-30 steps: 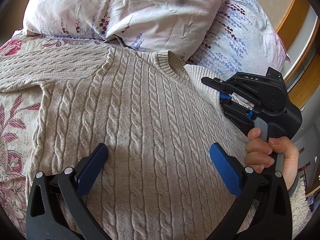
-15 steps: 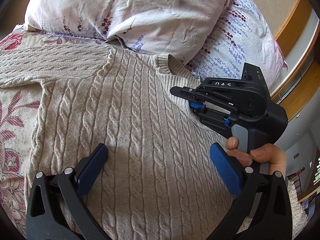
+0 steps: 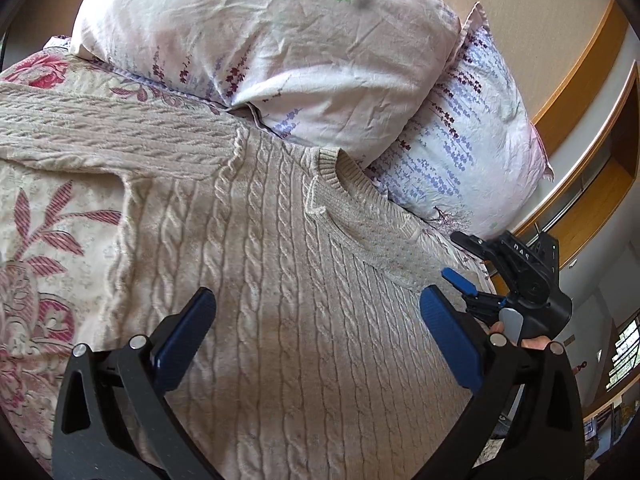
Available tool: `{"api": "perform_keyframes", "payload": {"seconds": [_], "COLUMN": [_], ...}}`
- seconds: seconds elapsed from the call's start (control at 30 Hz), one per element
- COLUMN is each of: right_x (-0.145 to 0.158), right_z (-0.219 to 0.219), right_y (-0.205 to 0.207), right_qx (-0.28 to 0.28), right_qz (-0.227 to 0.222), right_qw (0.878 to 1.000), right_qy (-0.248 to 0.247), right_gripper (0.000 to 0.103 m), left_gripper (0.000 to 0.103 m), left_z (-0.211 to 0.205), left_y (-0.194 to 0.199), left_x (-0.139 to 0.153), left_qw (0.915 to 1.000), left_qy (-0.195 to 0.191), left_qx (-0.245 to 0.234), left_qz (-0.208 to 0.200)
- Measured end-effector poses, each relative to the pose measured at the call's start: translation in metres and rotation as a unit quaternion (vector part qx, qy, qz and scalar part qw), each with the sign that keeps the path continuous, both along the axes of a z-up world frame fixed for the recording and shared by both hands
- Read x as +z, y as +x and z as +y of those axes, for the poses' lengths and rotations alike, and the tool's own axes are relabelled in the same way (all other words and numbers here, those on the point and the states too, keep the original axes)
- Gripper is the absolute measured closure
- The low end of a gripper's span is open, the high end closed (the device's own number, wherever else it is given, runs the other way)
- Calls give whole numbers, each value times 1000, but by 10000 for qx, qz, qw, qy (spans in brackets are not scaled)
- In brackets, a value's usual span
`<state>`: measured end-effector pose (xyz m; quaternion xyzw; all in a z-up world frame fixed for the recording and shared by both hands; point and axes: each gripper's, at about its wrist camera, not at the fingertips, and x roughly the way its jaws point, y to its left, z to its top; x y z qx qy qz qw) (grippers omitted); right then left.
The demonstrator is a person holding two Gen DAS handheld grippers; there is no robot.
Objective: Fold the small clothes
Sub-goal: 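Grasp the other sweater sleeve with the left tool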
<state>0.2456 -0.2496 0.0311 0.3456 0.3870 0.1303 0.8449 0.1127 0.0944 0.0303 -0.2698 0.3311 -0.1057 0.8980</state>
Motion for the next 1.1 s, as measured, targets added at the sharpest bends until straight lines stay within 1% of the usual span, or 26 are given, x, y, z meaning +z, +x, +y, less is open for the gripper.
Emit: {"api": "perform_keyframes", "payload": {"seconds": [0.03, 0.07, 0.1, 0.17, 0.2, 0.23, 0.27, 0.3, 0.33, 0.4, 0.47, 0.53, 0.57, 0.67, 0.73, 0.8, 0.87, 0.93, 0.97, 1.0, 1.03, 1.07, 1.1], "right_x": [-1, -5, -11, -20, -19, -14, -9, -6, -3, -1, -1, -2, -2, -2, -1, 1, 0, -3, -4, -5, -6, -6, -5], "right_z": [-17, -33, -46, -62, -60, -55, -46, -33, -23, 5, 29, 46, 52, 59, 62, 64, 66, 67, 67, 67, 67, 67, 67], "right_y": [-2, -5, -5, -7, -7, -9, -11, -10, -13, -15, -19, -24, -26, -33, -35, -39, -39, -39, -38, -37, -36, -36, -37], "right_qx": [-246, -501, -744, -709, -693, -647, -528, -325, -56, 439, 872, 1194, 1282, 1504, 1579, 1641, 1663, 1711, 1729, 1742, 1757, 1763, 1753], "right_qz": [57, 187, 424, 456, 504, 482, 367, 237, 141, 1, -188, -448, -551, -776, -902, -992, -1008, -947, -919, -898, -893, -902, -923], "right_qw": [9997, 9985, 9962, 9962, 9962, 9967, 9977, 9986, 9989, 9978, 9950, 9906, 9888, 9844, 9821, 9801, 9795, 9795, 9795, 9796, 9795, 9794, 9794], "right_qy": [-22, -75, -163, 227, 163, -29, -215, -351, -449, -497, -438, -495, -530, -481, -490, -523, -531, -488, -461, -443, -423, -405, -383], "right_gripper": [33, 28, 28, 30, 29, 28, 22, 22, 22, 22, 21, 18, 16, 12, 10, 9, 8, 8, 8, 8, 8, 8, 8], "left_gripper": [2, 2, 2, 2, 2, 2, 2, 2, 2, 2, 2, 2, 3, 7, 15, 32, 41, 43, 48, 58, 65, 79, 89], "left_z": [10, 21, 34, 63, 76, 91, 106, 121, 137, 165, 190, 207, 214, 226, 232, 236, 239, 241, 241, 240, 240, 238, 237], "left_y": [-5, -10, -15, -21, -22, -21, -20, -19, -18, -18, -16, -15, -15, -12, -4, 4, 10, 13, 14, 18, 21, 24, 26], "left_x": [4, 8, 12, 19, 22, 23, 23, 22, 18, 10, -1, -12, -15, -16, -20, -23, -27, -28, -30, -32, -35, -37, -37], "left_qw": [9999, 9994, 9986, 9958, 9936, 9907, 9880, 9861, 9851, 9825, 9744, 9629, 9587, 9477, 9416, 9388, 9364, 9312, 9289, 9270, 9260, 9253, 9255], "left_qy": [78, 150, 210, 361, 518, 651, 693, 636, 449, -131, -707, -1173, -1361, -1678, -1907, -1945, -2039, -2169, -2241, -2326, -2386, -2417, -2412], "left_qx": [123, 280, 454, 794, 987, 1192, 1378, 1519, 1632, 1797, 2026, 2277, 2361, 2567, 2599, 2644, 2644, 2715, 2726, 2700, 2666, 2654, 2668], "left_qz": [-66, -131, -192, -269, -201, -65, 70, 199, 318, 471, 676, 847, 816, 880, 974, 1045, 1084, 1101, 1125, 1167, 1207, 1221, 1187]}}
